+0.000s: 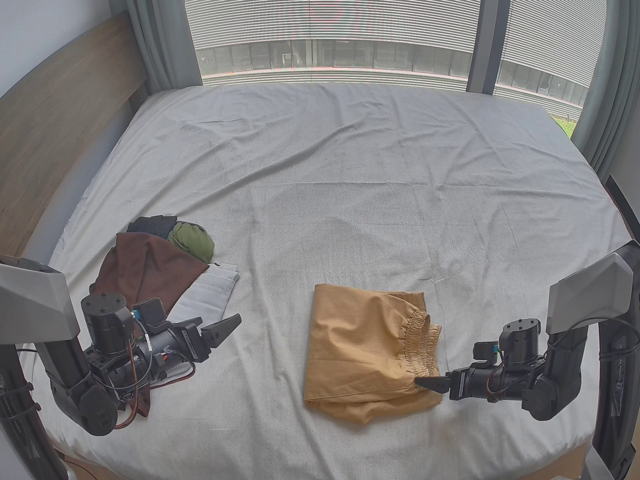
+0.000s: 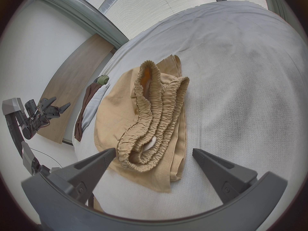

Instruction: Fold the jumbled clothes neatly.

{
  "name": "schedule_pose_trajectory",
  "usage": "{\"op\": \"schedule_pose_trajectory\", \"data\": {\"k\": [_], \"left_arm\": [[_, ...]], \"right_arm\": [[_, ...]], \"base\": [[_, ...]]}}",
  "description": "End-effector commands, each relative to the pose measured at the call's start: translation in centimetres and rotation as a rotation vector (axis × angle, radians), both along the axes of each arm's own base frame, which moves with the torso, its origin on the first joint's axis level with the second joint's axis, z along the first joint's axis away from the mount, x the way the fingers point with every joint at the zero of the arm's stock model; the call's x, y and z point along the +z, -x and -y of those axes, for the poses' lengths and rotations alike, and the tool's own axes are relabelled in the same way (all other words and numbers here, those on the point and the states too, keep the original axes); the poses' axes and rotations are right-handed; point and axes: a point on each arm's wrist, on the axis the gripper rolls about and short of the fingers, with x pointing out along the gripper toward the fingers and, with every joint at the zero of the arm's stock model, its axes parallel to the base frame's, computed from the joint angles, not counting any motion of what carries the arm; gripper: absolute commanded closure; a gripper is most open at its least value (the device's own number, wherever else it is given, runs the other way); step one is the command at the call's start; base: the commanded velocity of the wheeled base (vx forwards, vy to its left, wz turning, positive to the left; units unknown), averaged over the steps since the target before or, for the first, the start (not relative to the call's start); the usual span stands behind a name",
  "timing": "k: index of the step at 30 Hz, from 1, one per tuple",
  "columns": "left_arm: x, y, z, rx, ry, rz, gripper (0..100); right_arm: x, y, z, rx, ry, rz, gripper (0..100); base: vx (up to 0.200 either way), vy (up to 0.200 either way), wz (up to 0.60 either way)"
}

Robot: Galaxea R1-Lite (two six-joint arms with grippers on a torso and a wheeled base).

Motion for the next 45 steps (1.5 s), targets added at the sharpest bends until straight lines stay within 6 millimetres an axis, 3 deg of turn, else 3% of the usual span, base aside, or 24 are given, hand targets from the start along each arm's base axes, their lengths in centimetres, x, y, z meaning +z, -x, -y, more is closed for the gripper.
{"op": "schedule_pose_trajectory", "data": {"k": [1, 16, 33, 34, 45], "left_arm": [[-0.7, 0.0, 0.0, 0.000, -0.008, -0.026, 0], [-0.5, 0.0, 0.0, 0.000, -0.008, -0.018, 0], [-0.7, 0.0, 0.0, 0.000, -0.009, -0.022, 0], [-0.7, 0.0, 0.0, 0.000, -0.009, -0.022, 0], [-0.5, -0.1, -0.3, 0.012, -0.008, -0.018, 0]], "right_arm": [[-1.2, 0.1, -0.6, 0.007, 0.019, -0.026, 0], [-1.3, 0.1, -3.6, 0.022, -0.033, -0.046, 0], [-1.1, -0.1, -3.8, 0.023, -0.043, -0.030, 0], [-1.1, -0.1, -3.8, 0.023, -0.043, -0.030, 100], [-0.8, -0.2, -3.9, 0.027, -0.056, -0.004, 100]], "base": [[0.000, 0.000, 0.00], [0.000, 0.000, 0.00], [0.000, 0.000, 0.00], [0.000, 0.000, 0.00], [0.000, 0.000, 0.00]]}}
